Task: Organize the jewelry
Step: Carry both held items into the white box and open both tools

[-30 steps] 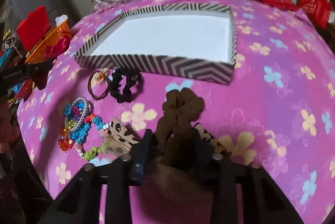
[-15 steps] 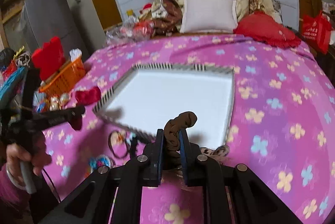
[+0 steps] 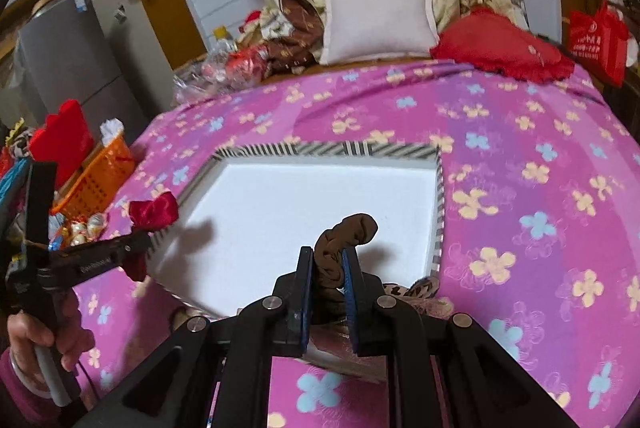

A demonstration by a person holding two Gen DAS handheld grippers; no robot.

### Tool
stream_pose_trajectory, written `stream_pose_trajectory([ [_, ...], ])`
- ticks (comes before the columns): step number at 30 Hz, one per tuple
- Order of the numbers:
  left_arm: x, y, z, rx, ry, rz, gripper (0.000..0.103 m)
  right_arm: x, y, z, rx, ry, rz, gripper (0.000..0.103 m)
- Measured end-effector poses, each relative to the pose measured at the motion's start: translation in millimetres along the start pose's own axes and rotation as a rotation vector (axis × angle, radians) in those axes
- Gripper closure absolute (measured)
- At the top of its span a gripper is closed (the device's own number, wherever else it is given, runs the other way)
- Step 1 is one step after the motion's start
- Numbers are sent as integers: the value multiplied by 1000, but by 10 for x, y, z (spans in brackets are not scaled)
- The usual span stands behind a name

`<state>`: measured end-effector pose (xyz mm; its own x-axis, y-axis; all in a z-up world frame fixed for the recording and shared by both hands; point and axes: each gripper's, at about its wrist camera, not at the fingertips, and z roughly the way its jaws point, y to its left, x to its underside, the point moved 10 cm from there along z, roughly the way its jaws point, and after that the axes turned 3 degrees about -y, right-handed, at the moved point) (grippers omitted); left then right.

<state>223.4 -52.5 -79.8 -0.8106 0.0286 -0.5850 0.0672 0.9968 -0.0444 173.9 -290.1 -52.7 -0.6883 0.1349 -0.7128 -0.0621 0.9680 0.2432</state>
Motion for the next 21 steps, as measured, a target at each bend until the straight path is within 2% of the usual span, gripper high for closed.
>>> stream_pose_trajectory([
  [9, 145, 88, 219, -32, 42, -1, 88, 269, -192, 266, 38, 73, 8, 90],
  [15, 192, 90, 248, -40, 49, 1, 87, 407, -274, 340, 100, 121, -28, 89],
  [17, 194, 90, 255, -44, 48, 3, 84, 442, -280, 352, 104, 126, -34, 84],
  [18, 198, 87, 264, -45, 52, 3, 83, 441, -274, 342, 103, 116, -42, 77],
  [19, 199, 81, 277, -48, 55, 7, 82, 434, -267, 325, 108, 107, -52, 66],
  [20, 198, 75, 285, -49, 58, 9, 79, 422, -248, 303, 107, 98, -61, 63],
  [21, 200, 65, 292, -46, 62, 10, 78, 409, -220, 282, 100, 90, -63, 56],
])
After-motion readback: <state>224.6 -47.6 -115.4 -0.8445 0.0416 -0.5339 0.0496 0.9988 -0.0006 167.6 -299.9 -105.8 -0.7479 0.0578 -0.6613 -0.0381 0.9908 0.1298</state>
